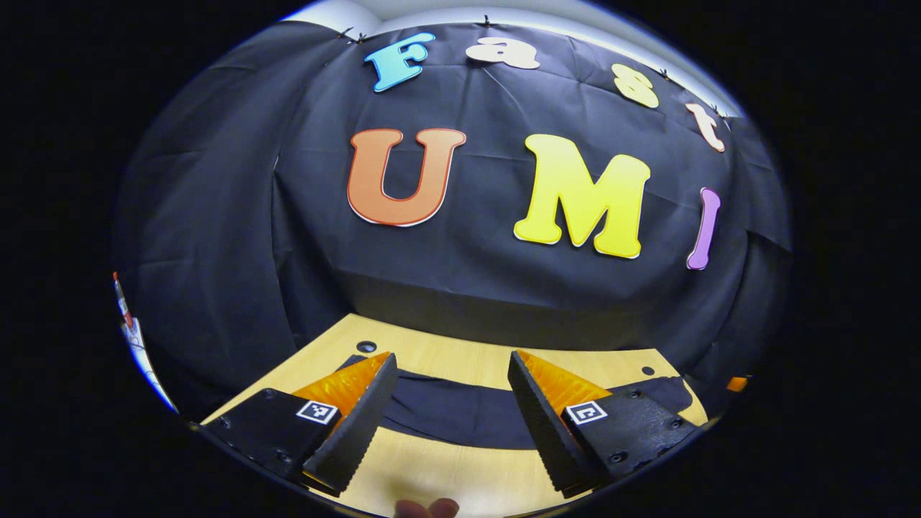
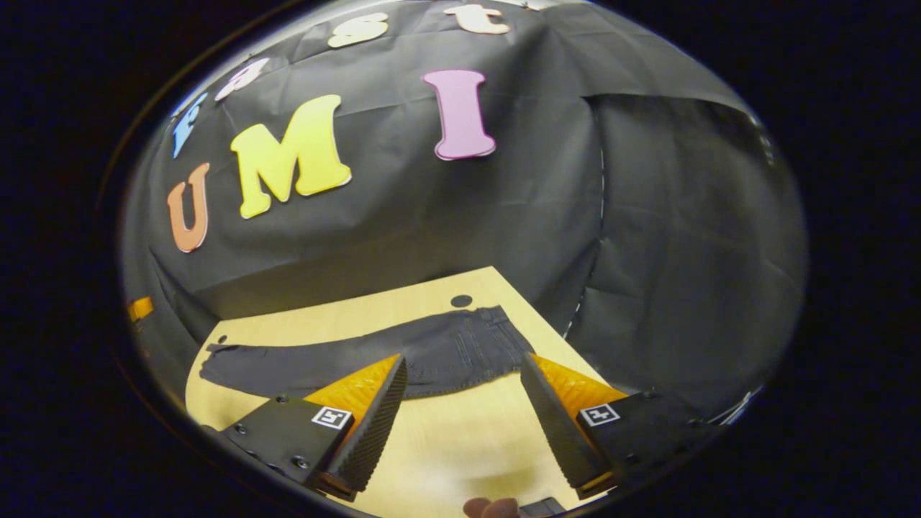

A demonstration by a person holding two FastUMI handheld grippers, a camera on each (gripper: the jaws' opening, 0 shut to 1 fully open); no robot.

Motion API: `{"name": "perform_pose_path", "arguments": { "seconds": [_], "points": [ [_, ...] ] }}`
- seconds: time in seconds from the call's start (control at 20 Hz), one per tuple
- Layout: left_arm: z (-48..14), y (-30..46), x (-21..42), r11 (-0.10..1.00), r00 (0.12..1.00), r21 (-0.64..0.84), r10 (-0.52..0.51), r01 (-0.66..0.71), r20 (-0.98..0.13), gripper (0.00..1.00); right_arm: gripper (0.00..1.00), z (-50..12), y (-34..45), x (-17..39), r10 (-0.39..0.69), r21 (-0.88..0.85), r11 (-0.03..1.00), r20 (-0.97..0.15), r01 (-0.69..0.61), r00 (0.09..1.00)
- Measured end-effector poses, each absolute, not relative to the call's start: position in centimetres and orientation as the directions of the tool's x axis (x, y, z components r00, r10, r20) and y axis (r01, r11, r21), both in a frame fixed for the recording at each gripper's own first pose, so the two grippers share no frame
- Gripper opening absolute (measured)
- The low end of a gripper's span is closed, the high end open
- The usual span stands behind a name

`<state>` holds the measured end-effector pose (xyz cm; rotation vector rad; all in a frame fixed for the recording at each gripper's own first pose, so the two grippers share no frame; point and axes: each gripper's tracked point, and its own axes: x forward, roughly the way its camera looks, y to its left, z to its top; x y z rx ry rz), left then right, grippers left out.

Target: Grasp the waist and the cuffs of the jeans and fold them to make the two legs overlap; first hold the waist and fold one-third of the jeans toward the cuffs, then hold the cuffs and fold the remaining one-third in the same direction to finish folding.

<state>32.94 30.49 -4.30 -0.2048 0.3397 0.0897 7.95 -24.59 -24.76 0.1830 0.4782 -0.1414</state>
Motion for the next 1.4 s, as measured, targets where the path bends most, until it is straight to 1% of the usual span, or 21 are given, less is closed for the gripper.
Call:
{"name": "perform_pose_path", "arguments": {
  "seconds": [0.05, 0.1, 0.25, 0.35, 0.4, 0.6, 0.65, 0.7, 0.75, 0.85, 0.9, 1.05, 1.1, 1.2, 1.25, 1.3, 1.35, 1.4],
  "points": [
    [-5.1, 31.3, 33.8, 0.976, 0.934, -0.176, 0.058, -0.127, -0.353, 0.99, 0.94, -25.4, -25.1, 8.2, -0.094, 0.146, 0.972, -0.475, 0.183, 0.875],
    [-6.1, 31.1, 34.2, 0.975, 0.93, -0.171, 0.069, -0.139, -0.362, 0.99, 0.99, -26.2, -25.6, 8.7, -0.099, 0.148, 0.97, -0.48, 0.192, 0.872],
    [-9.3, 31.7, 34.8, 0.971, 0.925, -0.167, 0.097, -0.169, -0.368, 0.99, 0.99, -29.0, -27.1, 11.2, -0.098, 0.215, 0.948, -0.503, 0.234, 0.859],
    [-8.2, 31.7, 32.9, 0.974, 0.918, -0.139, 0.115, -0.179, -0.379, 0.99, 0.99, -31.9, -29.1, 13.8, -0.11, 0.255, 0.925, -0.527, 0.28, 0.843],
    [-8.1, 31.6, 32.7, 0.974, 0.911, -0.13, 0.121, -0.186, -0.395, 0.99, 0.94, -33.4, -30.2, 15.1, -0.115, 0.273, 0.914, -0.536, 0.3, 0.836],
    [-9.2, 32.1, 32.8, 0.969, 0.87, -0.087, 0.164, -0.23, -0.465, 0.99, 0.94, -38.7, -33.2, 20.5, -0.115, 0.324, 0.879, -0.568, 0.35, 0.815],
    [-9.5, 32.2, 32.7, 0.969, 0.862, -0.072, 0.175, -0.237, -0.476, 0.99, 0.99, -39.8, -33.7, 21.1, -0.108, 0.332, 0.875, -0.576, 0.353, 0.81],
    [-9.2, 32.3, 32.9, 0.969, 0.859, -0.06, 0.183, -0.24, -0.479, 0.99, 0.94, -40.5, -34.0, 21.7, -0.104, 0.335, 0.873, -0.583, 0.355, 0.806],
    [-8.9, 32.3, 33.0, 0.969, 0.857, -0.05, 0.189, -0.242, -0.479, 0.99, 0.99, -41.3, -34.1, 22.4, -0.103, 0.336, 0.872, -0.585, 0.356, 0.804],
    [-8.9, 32.3, 33.1, 0.968, 0.854, -0.042, 0.196, -0.246, -0.482, 0.99, 0.99, -42.6, -34.0, 23.2, -0.085, 0.347, 0.869, -0.599, 0.354, 0.797],
    [-9.1, 32.3, 32.9, 0.968, 0.849, -0.044, 0.196, -0.248, -0.491, 0.99, 0.99, -42.3, -33.7, 23.7, -0.073, 0.358, 0.871, -0.581, 0.335, 0.811],
    [-10.3, 32.3, 32.6, 0.96, 0.834, -0.078, 0.193, -0.271, -0.516, 0.99, 0.87, -43.1, -33.5, 24.0, -0.053, 0.312, 0.901, -0.61, 0.301, 0.79],
    [-10.9, 32.5, 32.3, 0.956, 0.829, -0.089, 0.194, -0.28, -0.525, 1.0, 0.75, -43.5, -33.0, 24.2, -0.027, 0.325, 0.9, -0.622, 0.289, 0.782],
    [-11.4, 32.8, 31.1, 0.949, 0.821, -0.105, 0.197, -0.296, -0.536, 0.99, 0.52, -43.0, -32.4, 24.1, -0.023, 0.317, 0.903, -0.639, 0.291, 0.769],
    [-11.5, 33.0, 30.6, 0.948, 0.818, -0.108, 0.198, -0.301, -0.54, 0.99, 0.35, -42.5, -32.2, 24.1, -0.023, 0.304, 0.909, -0.647, 0.285, 0.762],
    [-11.6, 33.4, 30.0, 0.945, 0.817, -0.104, 0.21, -0.311, -0.537, 0.99, 0.31, -41.9, -32.3, 24.3, -0.039, 0.281, 0.914, -0.656, 0.292, 0.754],
    [-11.7, 33.6, 29.4, 0.945, 0.819, -0.108, 0.207, -0.31, -0.536, 0.99, 0.15, -41.4, -32.0, 23.9, -0.04, 0.255, 0.927, -0.664, 0.276, 0.746],
    [-12.1, 33.7, 28.8, 0.944, 0.818, -0.104, 0.212, -0.312, -0.535, 0.99, 0.16, -40.4, -31.7, 23.7, -0.033, 0.242, 0.937, -0.658, 0.253, 0.752]
  ]
}}
